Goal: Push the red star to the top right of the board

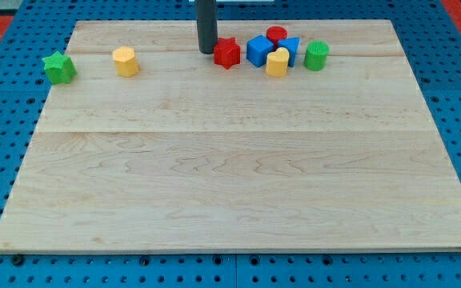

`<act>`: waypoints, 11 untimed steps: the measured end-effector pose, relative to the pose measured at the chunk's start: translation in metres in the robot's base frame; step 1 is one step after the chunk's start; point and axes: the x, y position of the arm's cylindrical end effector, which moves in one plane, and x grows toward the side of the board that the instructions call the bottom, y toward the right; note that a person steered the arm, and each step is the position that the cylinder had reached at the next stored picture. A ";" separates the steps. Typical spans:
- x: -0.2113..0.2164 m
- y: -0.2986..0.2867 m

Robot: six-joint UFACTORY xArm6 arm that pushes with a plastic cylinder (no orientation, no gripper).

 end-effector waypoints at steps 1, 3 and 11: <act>0.040 -0.003; -0.011 0.025; -0.075 0.178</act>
